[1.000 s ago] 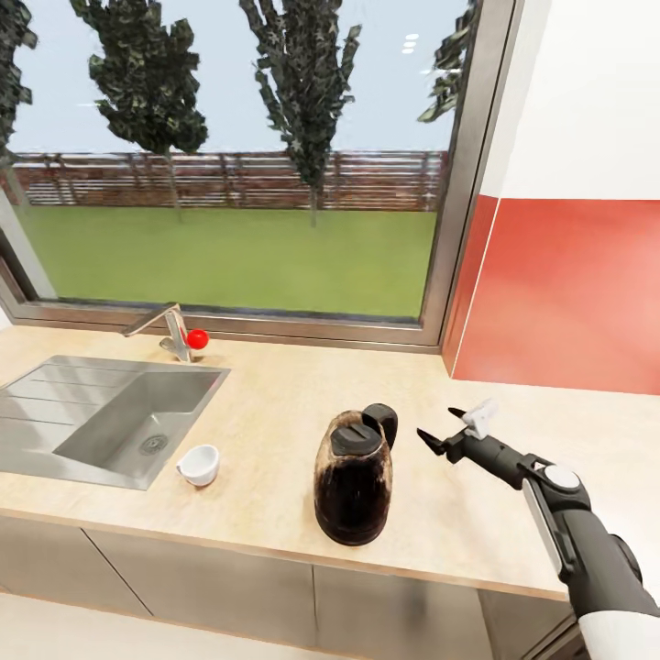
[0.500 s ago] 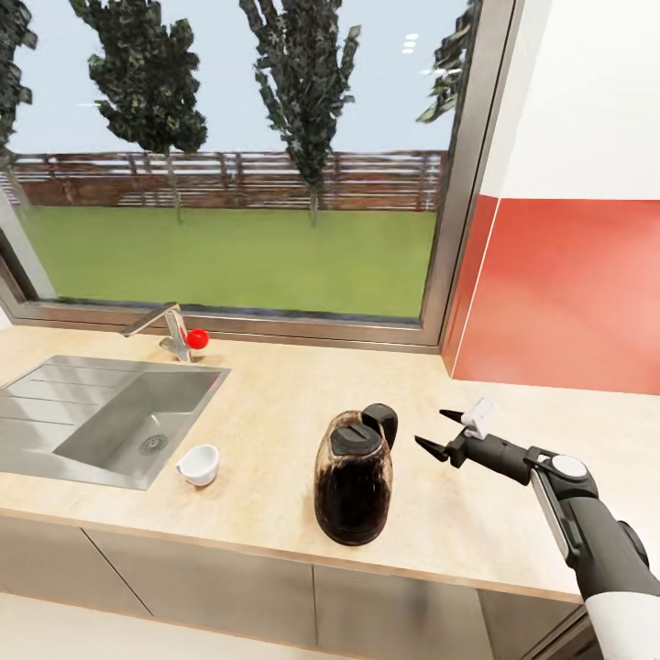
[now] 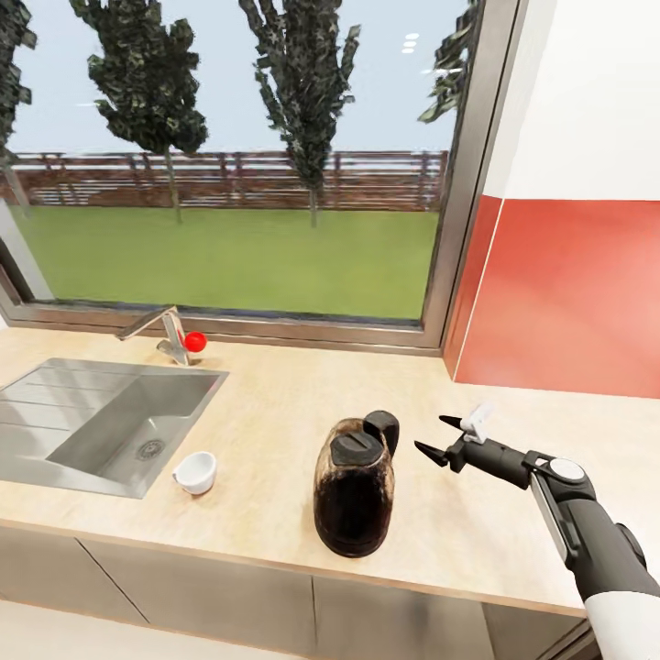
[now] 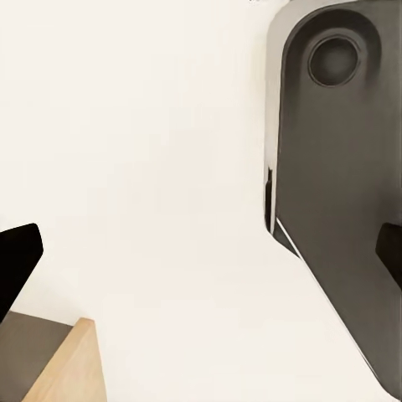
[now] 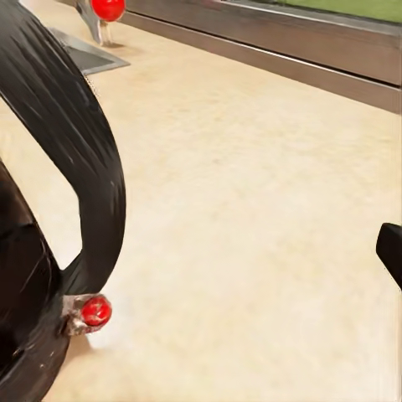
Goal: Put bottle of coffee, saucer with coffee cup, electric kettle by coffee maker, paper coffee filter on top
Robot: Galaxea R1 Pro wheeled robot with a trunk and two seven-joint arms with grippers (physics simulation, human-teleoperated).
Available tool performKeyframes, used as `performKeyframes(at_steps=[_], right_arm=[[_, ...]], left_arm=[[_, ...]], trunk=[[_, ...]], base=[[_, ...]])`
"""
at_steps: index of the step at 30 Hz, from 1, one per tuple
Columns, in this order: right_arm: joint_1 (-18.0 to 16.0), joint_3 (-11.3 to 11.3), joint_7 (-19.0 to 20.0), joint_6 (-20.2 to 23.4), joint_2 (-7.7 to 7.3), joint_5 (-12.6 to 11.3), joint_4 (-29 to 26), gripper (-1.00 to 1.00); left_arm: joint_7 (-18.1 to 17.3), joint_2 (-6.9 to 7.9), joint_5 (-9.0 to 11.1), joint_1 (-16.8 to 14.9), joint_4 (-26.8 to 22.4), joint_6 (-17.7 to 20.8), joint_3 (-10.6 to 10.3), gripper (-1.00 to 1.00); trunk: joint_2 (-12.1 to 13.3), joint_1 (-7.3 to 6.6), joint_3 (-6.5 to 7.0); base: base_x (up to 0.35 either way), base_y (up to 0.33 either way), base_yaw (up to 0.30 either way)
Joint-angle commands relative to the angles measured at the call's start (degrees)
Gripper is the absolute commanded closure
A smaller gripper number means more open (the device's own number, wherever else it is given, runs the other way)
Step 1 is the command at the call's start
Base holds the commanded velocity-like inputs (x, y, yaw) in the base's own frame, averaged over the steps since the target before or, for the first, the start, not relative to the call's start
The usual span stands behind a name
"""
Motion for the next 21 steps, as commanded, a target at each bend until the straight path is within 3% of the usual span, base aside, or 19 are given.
performKeyframes(at_steps=[1,9,21], right_arm=[[0.0,-0.1,0.3,0.5,-0.02,0.2,-0.1,-1.0],[-0.1,-0.1,0.3,0.5,-1.23,0.1,-0.1,-1.0],[-0.1,-0.1,0.3,0.5,-1.36,0.1,-0.2,-1.0]], left_arm=[[0.2,0.0,-0.6,0.0,0.0,0.2,0.2,-1.0],[0.2,-0.07,-0.6,0.0,0.0,0.2,0.3,-1.0],[0.2,-0.09,-0.6,0.0,0.0,0.1,0.3,-1.0]], trunk=[[-0.1,0.03,-0.11],[-0.1,0.03,-0.11],[-0.1,0.03,-0.11]], base=[[0.048,0.0,0.0],[0.013,0.0,0.0],[0.04,0.0,0.0]])
